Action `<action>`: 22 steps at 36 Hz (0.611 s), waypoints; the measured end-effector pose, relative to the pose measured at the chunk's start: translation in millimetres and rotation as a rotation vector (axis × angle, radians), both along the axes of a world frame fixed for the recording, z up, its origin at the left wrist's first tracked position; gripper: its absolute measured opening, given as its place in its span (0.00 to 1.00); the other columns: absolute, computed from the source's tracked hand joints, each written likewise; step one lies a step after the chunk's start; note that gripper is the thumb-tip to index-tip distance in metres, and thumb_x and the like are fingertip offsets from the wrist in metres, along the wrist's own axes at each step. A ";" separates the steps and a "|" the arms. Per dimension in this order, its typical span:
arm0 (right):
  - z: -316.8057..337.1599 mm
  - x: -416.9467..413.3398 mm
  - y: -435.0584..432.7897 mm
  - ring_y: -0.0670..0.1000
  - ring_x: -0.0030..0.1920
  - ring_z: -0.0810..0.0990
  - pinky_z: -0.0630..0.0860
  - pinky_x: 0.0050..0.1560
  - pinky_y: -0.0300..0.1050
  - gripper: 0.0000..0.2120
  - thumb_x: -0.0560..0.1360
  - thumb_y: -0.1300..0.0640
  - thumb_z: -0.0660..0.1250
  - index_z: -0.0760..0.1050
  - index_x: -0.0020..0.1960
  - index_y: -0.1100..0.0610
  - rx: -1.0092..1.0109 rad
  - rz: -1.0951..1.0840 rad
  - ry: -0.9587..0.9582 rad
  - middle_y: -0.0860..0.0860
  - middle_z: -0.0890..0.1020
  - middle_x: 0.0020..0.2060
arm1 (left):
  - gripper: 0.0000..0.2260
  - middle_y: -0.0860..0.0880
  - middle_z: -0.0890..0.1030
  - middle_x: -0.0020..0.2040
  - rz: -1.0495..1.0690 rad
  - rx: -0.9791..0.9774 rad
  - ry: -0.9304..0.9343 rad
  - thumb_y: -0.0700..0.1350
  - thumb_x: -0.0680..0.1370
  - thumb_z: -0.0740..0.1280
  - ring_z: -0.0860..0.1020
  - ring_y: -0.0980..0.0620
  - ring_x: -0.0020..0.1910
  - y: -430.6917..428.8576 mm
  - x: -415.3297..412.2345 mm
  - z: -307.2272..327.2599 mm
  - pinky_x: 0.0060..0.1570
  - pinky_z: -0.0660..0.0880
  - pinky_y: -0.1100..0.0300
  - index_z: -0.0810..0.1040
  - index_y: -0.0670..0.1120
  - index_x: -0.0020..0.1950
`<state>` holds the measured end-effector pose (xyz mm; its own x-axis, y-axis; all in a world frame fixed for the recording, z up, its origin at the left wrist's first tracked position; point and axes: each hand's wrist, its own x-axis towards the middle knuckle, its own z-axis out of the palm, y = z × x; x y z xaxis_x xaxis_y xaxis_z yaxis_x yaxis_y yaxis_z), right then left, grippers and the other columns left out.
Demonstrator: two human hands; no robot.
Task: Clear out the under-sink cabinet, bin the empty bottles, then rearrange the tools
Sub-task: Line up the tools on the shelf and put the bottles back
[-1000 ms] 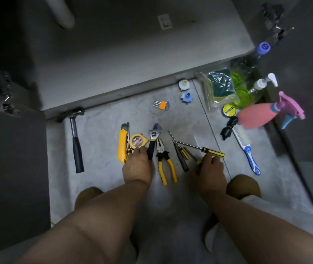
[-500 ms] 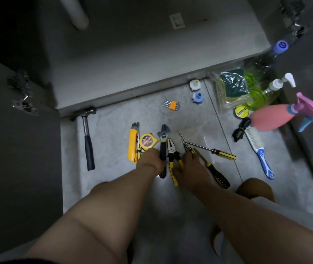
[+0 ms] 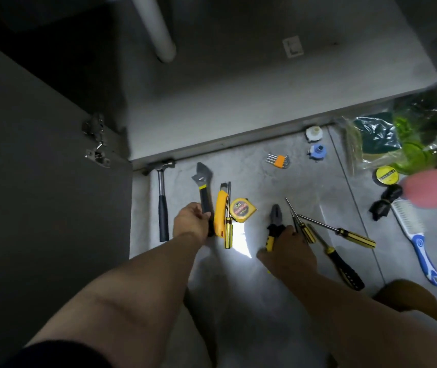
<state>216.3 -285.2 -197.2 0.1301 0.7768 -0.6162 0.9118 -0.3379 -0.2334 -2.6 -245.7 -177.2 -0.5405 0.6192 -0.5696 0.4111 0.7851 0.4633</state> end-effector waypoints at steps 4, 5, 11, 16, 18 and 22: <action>3.6 -19.4 9.7 0.53 0.42 0.75 0.68 0.42 0.42 0.34 0.63 0.39 0.74 0.63 0.56 0.56 0.099 -0.040 0.140 0.51 0.75 0.48 | 0.04 0.47 0.81 0.43 0.026 -0.055 0.027 0.45 0.78 0.72 0.79 0.45 0.46 3.4 -26.2 -10.3 0.49 0.74 0.60 0.79 0.47 0.45; 6.3 -25.2 14.6 0.55 0.44 0.78 0.71 0.43 0.43 0.34 0.62 0.39 0.75 0.62 0.56 0.55 0.103 -0.033 0.179 0.50 0.73 0.47 | 0.04 0.47 0.81 0.43 0.033 -0.051 0.033 0.45 0.78 0.72 0.79 0.45 0.46 2.7 -30.3 -12.7 0.49 0.73 0.60 0.79 0.47 0.45; 18.4 -61.6 46.6 0.59 0.53 0.79 0.71 0.49 0.48 0.31 0.62 0.40 0.74 0.64 0.56 0.52 0.048 0.014 0.309 0.51 0.76 0.52 | 0.03 0.49 0.79 0.41 0.102 -0.049 0.044 0.43 0.79 0.70 0.75 0.48 0.43 2.9 -44.1 -25.0 0.45 0.67 0.64 0.79 0.49 0.46; 20.5 -84.8 71.4 0.56 0.51 0.79 0.71 0.48 0.47 0.27 0.64 0.42 0.73 0.66 0.54 0.53 -0.004 0.118 0.348 0.49 0.77 0.49 | 0.07 0.49 0.79 0.48 0.074 -0.030 0.138 0.42 0.81 0.64 0.74 0.48 0.46 12.3 -44.9 -25.5 0.47 0.67 0.61 0.78 0.47 0.57; 20.4 -94.1 77.0 0.56 0.52 0.79 0.71 0.49 0.47 0.27 0.65 0.43 0.73 0.67 0.56 0.53 0.001 0.156 0.351 0.50 0.77 0.50 | 0.08 0.46 0.80 0.53 0.049 -0.036 0.157 0.43 0.80 0.63 0.77 0.44 0.51 14.9 -44.5 -24.2 0.48 0.70 0.57 0.75 0.47 0.58; 16.5 -114.2 81.2 0.57 0.57 0.79 0.68 0.50 0.45 0.36 0.66 0.41 0.71 0.66 0.67 0.56 0.020 0.165 0.357 0.52 0.79 0.56 | 0.14 0.46 0.74 0.61 -0.051 -0.053 0.235 0.49 0.77 0.69 0.75 0.42 0.61 12.8 -44.7 -21.5 0.54 0.76 0.47 0.72 0.48 0.61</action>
